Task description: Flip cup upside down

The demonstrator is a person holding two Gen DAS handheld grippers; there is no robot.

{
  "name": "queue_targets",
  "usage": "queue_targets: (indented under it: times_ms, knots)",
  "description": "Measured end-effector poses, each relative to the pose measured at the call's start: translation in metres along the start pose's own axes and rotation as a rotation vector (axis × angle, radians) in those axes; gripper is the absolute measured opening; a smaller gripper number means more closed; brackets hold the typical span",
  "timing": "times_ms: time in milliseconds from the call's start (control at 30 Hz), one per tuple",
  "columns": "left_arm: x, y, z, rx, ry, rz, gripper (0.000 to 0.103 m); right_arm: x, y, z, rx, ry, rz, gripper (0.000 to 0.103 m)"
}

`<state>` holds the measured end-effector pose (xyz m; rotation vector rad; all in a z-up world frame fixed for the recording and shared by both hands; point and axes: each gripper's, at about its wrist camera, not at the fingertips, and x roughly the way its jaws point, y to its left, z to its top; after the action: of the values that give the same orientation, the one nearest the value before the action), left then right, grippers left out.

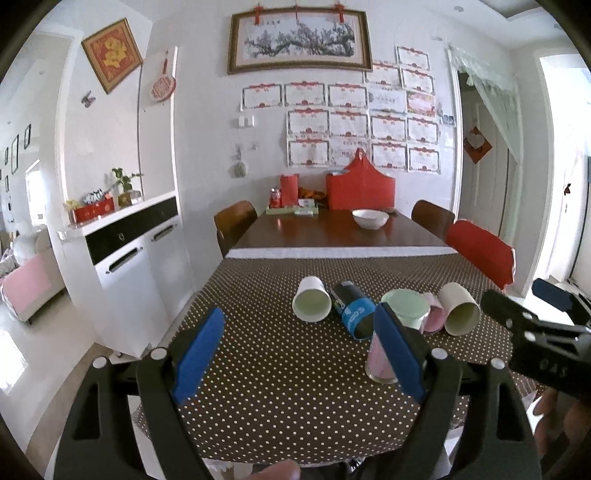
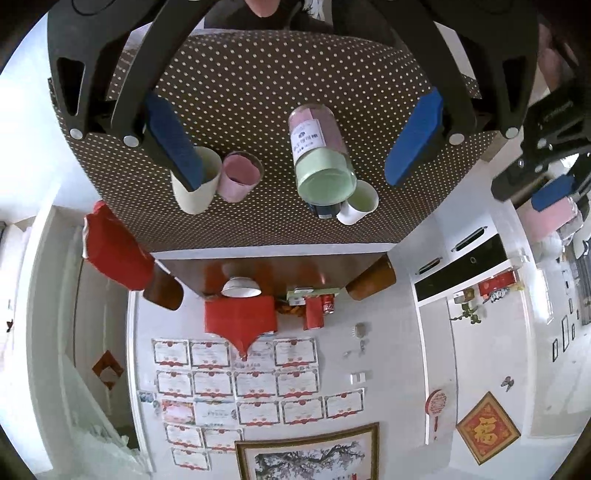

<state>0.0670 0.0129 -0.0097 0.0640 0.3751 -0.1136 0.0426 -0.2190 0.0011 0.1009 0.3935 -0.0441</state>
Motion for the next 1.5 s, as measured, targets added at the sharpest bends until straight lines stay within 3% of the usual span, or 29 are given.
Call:
queue_targets:
  times_ms: [333,633,967,1100,1500]
  knots:
    - [-0.03,-0.007,0.001,0.021,-0.055,0.023,0.082,-0.035,0.003,-0.012,-0.011,-0.068,-0.052,0.097]
    - [-0.051,-0.006,-0.002,0.009,-0.082,0.024,0.082,-0.048,0.003,-0.026,0.001,-0.069,-0.077,0.097]
    - [-0.065,-0.002,-0.008,-0.007,-0.101,0.024,0.082,-0.065,0.016,-0.024,-0.012,-0.125,-0.07,0.097]
    - [-0.072,-0.001,-0.011,-0.008,-0.117,0.026,0.086,-0.068,0.021,-0.022,-0.016,-0.133,-0.064,0.097]
    - [-0.08,0.0,-0.011,-0.003,-0.125,0.037,0.086,-0.069,0.023,-0.021,-0.014,-0.136,-0.064,0.097]
